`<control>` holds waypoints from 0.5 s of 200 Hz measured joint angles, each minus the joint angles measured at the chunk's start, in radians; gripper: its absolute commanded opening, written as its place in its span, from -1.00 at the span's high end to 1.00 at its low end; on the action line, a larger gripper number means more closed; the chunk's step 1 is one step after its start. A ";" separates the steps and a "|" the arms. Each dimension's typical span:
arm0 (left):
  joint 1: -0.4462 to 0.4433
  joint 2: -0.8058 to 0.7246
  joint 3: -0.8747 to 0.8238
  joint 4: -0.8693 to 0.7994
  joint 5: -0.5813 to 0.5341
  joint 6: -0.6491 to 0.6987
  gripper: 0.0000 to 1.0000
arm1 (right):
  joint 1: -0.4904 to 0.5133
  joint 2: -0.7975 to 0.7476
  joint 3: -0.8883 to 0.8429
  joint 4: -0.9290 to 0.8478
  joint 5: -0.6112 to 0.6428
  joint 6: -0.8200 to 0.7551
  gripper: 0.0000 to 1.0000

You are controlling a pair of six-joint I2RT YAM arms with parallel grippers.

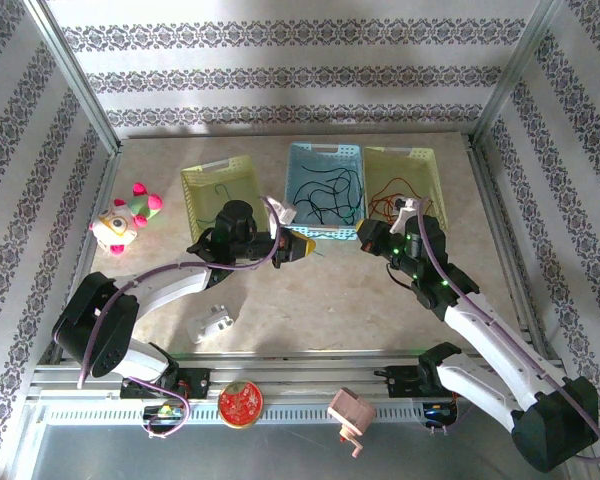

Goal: Untangle the cables

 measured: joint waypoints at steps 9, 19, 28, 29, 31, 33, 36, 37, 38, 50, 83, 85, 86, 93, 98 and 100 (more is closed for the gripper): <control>-0.001 0.000 0.000 -0.011 0.005 0.005 1.00 | 0.000 0.002 -0.004 -0.010 0.000 0.001 0.95; -0.001 0.000 0.000 -0.016 0.000 0.006 1.00 | 0.000 0.004 -0.006 -0.013 0.000 0.003 0.60; -0.001 -0.005 -0.005 -0.013 -0.018 0.007 1.00 | 0.000 0.006 -0.007 -0.014 0.006 0.003 0.27; -0.001 -0.005 -0.006 -0.012 -0.021 0.007 1.00 | -0.001 0.006 -0.007 -0.014 0.009 0.003 0.25; 0.000 -0.009 -0.010 -0.012 -0.030 0.006 1.00 | -0.003 0.006 -0.007 -0.014 0.016 0.004 0.22; 0.001 -0.014 -0.015 -0.011 -0.041 0.005 1.00 | -0.008 0.007 -0.007 -0.016 0.021 0.005 0.19; 0.004 -0.020 -0.023 -0.010 -0.057 0.003 1.00 | -0.014 0.007 -0.007 -0.017 0.028 0.003 0.15; 0.005 -0.023 -0.027 -0.010 -0.063 0.004 1.00 | -0.016 0.007 -0.007 -0.018 0.031 0.002 0.15; 0.006 -0.025 -0.029 -0.009 -0.066 0.003 1.00 | -0.020 0.007 -0.007 -0.018 0.035 0.002 0.14; 0.025 -0.060 -0.076 0.018 -0.138 -0.018 1.00 | -0.047 0.014 -0.007 -0.021 0.066 -0.001 0.07; 0.131 -0.144 -0.201 0.202 -0.335 -0.157 1.00 | -0.058 0.025 -0.007 -0.033 0.090 0.001 0.02; 0.139 -0.148 -0.208 0.212 -0.347 -0.166 1.00 | -0.058 0.025 -0.007 -0.033 0.091 0.001 0.02; 0.142 -0.150 -0.209 0.217 -0.352 -0.171 1.00 | -0.058 0.025 -0.007 -0.034 0.091 0.001 0.02; 0.169 -0.164 -0.226 0.253 -0.390 -0.203 1.00 | -0.058 0.025 -0.007 -0.035 0.092 0.001 0.01; 0.187 -0.172 -0.235 0.275 -0.417 -0.221 1.00 | -0.058 0.025 -0.007 -0.035 0.092 0.001 0.01; 0.194 -0.176 -0.238 0.282 -0.430 -0.230 1.00 | -0.058 0.025 -0.007 -0.035 0.092 0.001 0.01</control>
